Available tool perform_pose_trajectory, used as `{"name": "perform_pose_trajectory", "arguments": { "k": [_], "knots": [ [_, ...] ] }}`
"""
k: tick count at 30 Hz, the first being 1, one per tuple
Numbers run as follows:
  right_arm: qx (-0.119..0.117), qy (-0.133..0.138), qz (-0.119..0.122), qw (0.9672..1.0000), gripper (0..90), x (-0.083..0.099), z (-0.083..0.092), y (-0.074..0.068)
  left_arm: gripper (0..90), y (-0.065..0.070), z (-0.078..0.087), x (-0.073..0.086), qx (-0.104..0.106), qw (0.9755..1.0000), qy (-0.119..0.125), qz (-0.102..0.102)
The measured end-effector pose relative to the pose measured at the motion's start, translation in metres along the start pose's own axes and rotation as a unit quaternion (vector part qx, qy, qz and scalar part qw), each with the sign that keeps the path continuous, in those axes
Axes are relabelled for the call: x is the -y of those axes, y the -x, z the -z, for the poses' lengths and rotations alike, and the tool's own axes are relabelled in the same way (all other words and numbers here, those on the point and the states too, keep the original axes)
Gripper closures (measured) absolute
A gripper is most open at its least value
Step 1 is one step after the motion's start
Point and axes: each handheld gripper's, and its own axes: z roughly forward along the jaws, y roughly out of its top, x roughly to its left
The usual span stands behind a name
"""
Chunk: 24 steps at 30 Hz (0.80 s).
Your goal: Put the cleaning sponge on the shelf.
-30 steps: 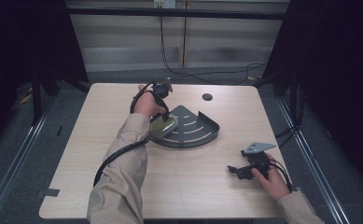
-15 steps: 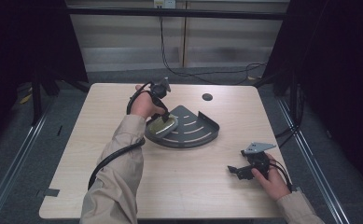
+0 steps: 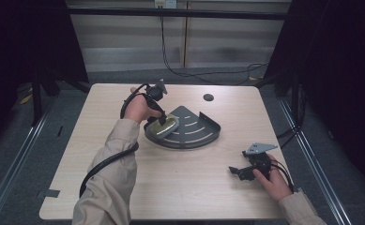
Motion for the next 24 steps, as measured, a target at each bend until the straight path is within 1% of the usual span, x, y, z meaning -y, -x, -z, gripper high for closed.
{"name": "perform_pose_trajectory", "arguments": {
  "k": [1,2,7,12,16,20,22,24],
  "knots": [
    [-0.001,0.001,0.000,1.0000,9.3,0.000,0.000,0.000,20.9,0.000,0.001,0.002,0.001,1.0000,-0.001,0.001],
    [0.000,0.000,0.000,1.0000,9.3,0.000,0.000,0.000,20.9,-0.001,0.003,0.005,0.000,1.0000,-0.003,-0.002],
    [0.000,0.000,0.000,1.0000,9.3,0.000,0.000,0.000,20.9,-0.006,0.009,0.018,0.001,1.0000,0.005,0.006],
    [0.000,0.000,0.000,1.0000,9.3,0.000,0.000,0.000,20.9,-0.009,0.015,0.029,0.001,0.9999,0.010,0.007],
    [-0.001,0.001,0.000,1.0000,9.3,0.000,0.000,0.000,18.9,-0.011,0.017,0.040,0.004,0.9999,0.015,0.005],
    [-0.001,0.001,0.000,1.0000,9.3,0.000,0.000,0.000,17.3,-0.016,0.019,0.051,0.005,0.9999,0.014,0.007],
    [0.000,0.000,0.000,1.0000,9.3,0.000,0.000,0.000,16.6,-0.018,0.021,0.056,0.000,0.9999,0.016,0.006],
    [-0.001,0.001,0.000,1.0000,9.3,0.000,0.000,0.000,16.5,-0.020,0.022,0.060,0.004,0.9998,0.016,0.009]
  ]
}}
